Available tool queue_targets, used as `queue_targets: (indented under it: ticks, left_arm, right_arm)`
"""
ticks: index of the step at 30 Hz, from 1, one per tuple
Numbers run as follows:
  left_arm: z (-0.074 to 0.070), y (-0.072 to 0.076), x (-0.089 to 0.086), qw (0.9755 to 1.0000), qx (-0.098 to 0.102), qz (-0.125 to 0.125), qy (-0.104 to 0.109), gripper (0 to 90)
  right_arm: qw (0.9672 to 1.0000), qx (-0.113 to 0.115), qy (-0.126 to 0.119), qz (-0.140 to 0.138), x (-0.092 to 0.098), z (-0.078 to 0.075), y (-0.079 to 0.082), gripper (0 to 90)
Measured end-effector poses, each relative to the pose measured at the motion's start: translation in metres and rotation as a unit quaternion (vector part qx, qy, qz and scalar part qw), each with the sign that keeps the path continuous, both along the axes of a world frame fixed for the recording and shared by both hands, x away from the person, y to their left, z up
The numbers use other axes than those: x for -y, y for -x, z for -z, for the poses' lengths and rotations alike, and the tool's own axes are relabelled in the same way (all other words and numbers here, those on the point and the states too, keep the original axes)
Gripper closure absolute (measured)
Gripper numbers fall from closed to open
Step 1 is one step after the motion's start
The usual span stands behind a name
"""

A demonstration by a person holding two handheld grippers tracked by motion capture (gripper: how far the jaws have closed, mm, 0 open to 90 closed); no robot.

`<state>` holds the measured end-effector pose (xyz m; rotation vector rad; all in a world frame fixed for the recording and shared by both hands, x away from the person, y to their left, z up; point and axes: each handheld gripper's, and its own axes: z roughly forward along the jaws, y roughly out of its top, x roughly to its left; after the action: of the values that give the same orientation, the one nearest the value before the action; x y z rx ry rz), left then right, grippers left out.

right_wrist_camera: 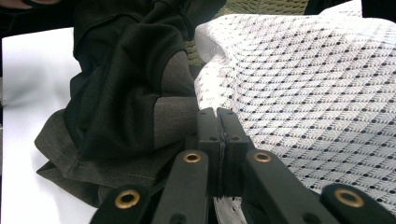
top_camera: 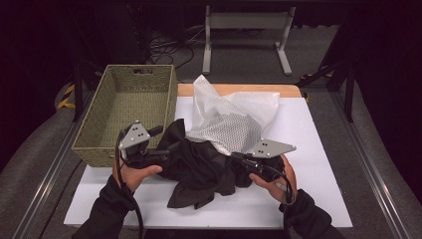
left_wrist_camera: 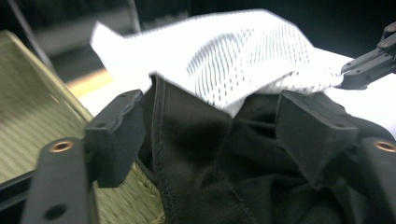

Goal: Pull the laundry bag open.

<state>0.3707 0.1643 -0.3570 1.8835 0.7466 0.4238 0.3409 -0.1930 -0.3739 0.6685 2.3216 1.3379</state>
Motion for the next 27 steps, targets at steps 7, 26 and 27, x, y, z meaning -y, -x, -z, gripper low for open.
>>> queue_targets:
  ticks: [7, 26, 27]
  left_arm:
    - [0.019, -0.019, 0.004, 0.9984, -0.049, 0.023, -0.016, 35.2]
    - [0.06, 0.028, 0.083, 0.9664, -0.03, 0.235, -0.1, 88.0]
    - [0.067, 0.03, 0.09, 0.9641, -0.027, 0.236, -0.118, 88.1]
  right_arm:
    - [1.0, -0.004, 0.006, -0.005, -0.001, 0.002, -0.001, 89.6]
    - [0.9997, 0.012, -0.021, -0.006, 0.007, -0.012, 0.006, 89.8]
    - [0.9996, 0.012, -0.027, -0.004, 0.009, -0.014, 0.006, 89.8]
